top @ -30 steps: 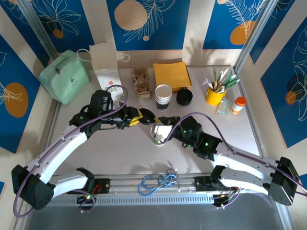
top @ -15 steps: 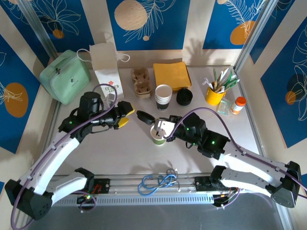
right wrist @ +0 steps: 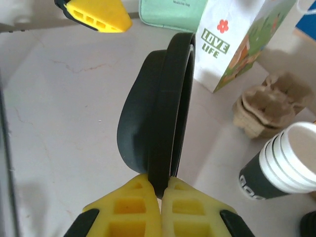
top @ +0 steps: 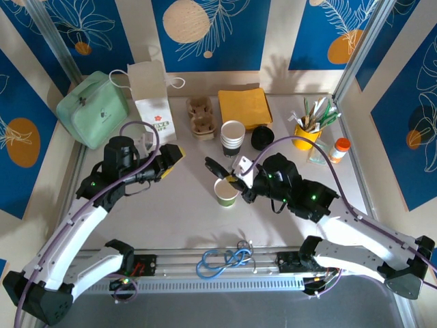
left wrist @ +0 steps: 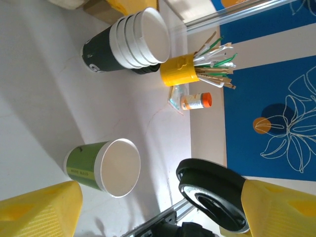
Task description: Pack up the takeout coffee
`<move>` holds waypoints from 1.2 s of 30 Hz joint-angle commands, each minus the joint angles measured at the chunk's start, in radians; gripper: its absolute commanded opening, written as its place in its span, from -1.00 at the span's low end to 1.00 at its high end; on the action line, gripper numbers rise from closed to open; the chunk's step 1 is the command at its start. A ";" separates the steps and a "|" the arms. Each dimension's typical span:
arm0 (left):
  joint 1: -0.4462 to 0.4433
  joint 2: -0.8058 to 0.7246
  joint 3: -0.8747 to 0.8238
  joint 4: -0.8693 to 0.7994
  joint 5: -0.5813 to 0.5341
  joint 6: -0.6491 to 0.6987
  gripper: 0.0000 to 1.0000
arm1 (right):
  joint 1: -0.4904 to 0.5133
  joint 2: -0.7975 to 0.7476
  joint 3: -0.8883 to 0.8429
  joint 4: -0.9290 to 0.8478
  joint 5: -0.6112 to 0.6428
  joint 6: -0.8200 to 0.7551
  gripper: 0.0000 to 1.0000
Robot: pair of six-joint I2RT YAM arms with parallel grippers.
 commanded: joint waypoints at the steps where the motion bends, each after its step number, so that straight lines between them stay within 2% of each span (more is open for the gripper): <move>1: 0.009 -0.006 -0.018 0.103 0.019 0.053 0.64 | -0.036 -0.019 0.070 -0.093 -0.091 0.218 -1.00; 5: 0.008 -0.019 -0.041 0.143 -0.016 0.119 0.51 | -0.110 -0.021 0.102 -0.139 -0.202 0.402 -1.00; 7: 0.006 -0.025 -0.061 0.174 -0.024 0.142 0.49 | -0.176 -0.025 0.103 -0.149 -0.322 0.499 -1.00; 11: -0.012 -0.031 -0.092 0.255 0.016 0.203 0.52 | -0.305 -0.034 0.076 -0.146 -0.495 0.670 -1.00; 13: -0.029 -0.023 -0.091 0.269 0.037 0.248 0.53 | -0.380 -0.034 0.043 -0.114 -0.625 0.742 -1.00; 17: -0.077 -0.013 -0.100 0.275 0.014 0.314 0.54 | -0.473 -0.039 -0.019 -0.067 -0.778 0.852 -1.00; 23: -0.117 -0.001 -0.172 0.426 0.023 0.315 0.55 | -0.513 -0.052 -0.104 -0.034 -0.850 0.931 -1.00; 28: -0.129 0.017 -0.182 0.451 0.032 0.323 0.56 | -0.539 -0.055 -0.193 0.055 -0.885 1.034 -1.00; 36: -0.136 0.034 -0.202 0.476 0.013 0.308 0.56 | -0.563 -0.005 -0.241 0.094 -0.892 1.082 -1.00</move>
